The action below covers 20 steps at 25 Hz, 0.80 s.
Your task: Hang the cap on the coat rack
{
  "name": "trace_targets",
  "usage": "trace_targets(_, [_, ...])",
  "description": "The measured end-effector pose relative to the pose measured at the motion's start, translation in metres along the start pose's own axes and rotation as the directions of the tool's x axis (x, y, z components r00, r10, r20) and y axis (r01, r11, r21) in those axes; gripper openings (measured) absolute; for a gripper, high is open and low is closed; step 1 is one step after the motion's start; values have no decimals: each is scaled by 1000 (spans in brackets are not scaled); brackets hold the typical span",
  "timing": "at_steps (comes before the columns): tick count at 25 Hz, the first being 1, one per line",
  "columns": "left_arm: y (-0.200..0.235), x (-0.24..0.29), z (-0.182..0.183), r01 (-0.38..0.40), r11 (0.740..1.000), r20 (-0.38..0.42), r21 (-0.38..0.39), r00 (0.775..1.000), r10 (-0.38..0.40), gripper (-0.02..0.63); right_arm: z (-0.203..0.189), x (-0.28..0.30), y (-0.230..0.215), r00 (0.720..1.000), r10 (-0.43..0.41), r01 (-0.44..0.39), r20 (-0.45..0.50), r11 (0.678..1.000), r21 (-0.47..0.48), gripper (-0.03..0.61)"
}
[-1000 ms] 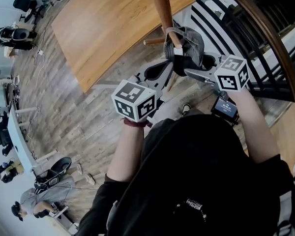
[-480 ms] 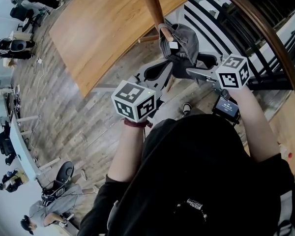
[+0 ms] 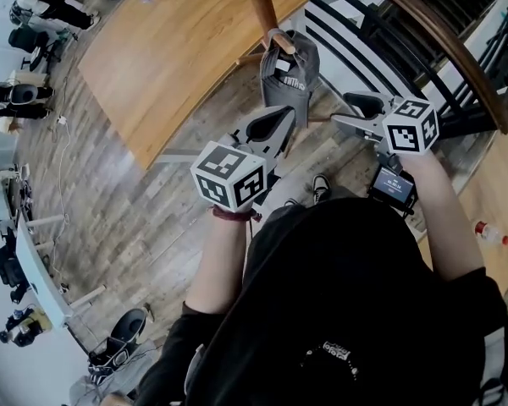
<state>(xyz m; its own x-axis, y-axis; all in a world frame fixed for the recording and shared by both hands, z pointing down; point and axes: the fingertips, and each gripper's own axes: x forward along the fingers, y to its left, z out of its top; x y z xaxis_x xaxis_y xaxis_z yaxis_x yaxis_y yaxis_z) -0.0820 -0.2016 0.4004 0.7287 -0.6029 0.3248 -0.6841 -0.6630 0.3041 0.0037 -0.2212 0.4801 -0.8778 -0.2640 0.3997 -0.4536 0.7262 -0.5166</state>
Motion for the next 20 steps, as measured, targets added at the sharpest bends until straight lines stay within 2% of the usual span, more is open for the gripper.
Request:
trace_targets(4, [2, -2, -5, 15, 1000, 10, 9, 1000, -16, 5, 4, 3, 14, 1000, 8, -7, 25, 1000, -10, 271])
trace_targets(5, [-1, 0, -3, 20, 1000, 11, 20, 1000, -21, 5, 8, 0, 19, 999, 26, -25, 31, 1000, -18, 229])
trace_targets(6, [-3, 2, 1, 25, 999, 11, 35, 1000, -25, 5, 15, -5, 25, 998, 50, -49, 41, 998, -27, 141])
trace_targets(7, [-5, 2, 7, 28, 998, 12, 52, 1000, -29, 5, 23, -8, 32, 996, 78, -76, 51, 996, -35, 21])
trace_targets(10, [-6, -9, 20, 29, 995, 27, 97, 999, -32, 5, 41, -5, 65, 983, 168, -163, 79, 984, -68, 17])
trace_targets(12, [-7, -18, 18, 24, 993, 43, 116, 999, -29, 5, 43, -2, 84, 974, 192, -182, 118, 979, -90, 17])
trace_targets(15, [-16, -20, 19, 19, 991, 71, 133, 997, -29, 5, 54, -11, 92, 967, 169, -151, 190, 983, -110, 17])
trace_targets(18, [-19, -19, 31, 34, 988, 75, 152, 996, -46, 5, 65, -11, 88, 990, 82, -58, 113, 978, -203, 15])
trace_targets(20, [-13, -23, 41, 35, 986, 84, 165, 995, -49, 5, 79, -7, 92, 991, 84, -58, 103, 971, -231, 15])
